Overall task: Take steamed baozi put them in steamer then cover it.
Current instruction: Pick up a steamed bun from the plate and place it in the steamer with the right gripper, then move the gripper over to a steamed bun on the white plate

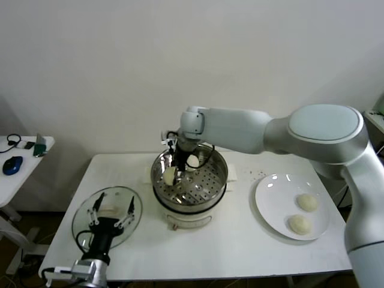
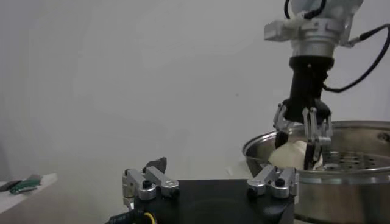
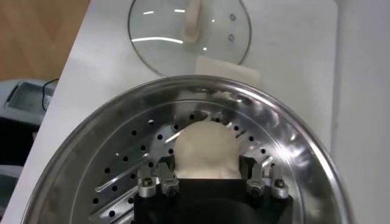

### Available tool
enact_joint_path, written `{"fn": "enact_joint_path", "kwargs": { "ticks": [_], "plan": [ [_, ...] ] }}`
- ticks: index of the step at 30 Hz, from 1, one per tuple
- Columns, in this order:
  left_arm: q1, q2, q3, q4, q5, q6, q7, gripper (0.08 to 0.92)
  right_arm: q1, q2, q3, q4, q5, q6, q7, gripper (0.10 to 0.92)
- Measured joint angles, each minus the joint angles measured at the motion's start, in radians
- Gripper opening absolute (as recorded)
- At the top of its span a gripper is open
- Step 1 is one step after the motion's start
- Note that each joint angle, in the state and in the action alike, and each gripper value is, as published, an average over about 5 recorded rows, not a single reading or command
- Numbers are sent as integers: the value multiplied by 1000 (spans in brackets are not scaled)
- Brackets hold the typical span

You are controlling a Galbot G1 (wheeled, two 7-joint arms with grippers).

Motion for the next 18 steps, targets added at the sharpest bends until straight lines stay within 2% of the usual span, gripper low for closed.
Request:
{"fn": "enact_joint_path", "kwargs": {
  "ticks": [4,9,18],
  "plan": [
    [1,0,-4,3,-4,-1,0,823,-8,8,-4,-7,-12,-1,0,719],
    [0,2,-6,4,-8,-1,-1,823,-7,9,-6,-6,-24,-2,-7,811],
    [-2,2,-5,5,-11,0,-2,823,40,-39,8,45,-41,6,-35,823]
  ]
}}
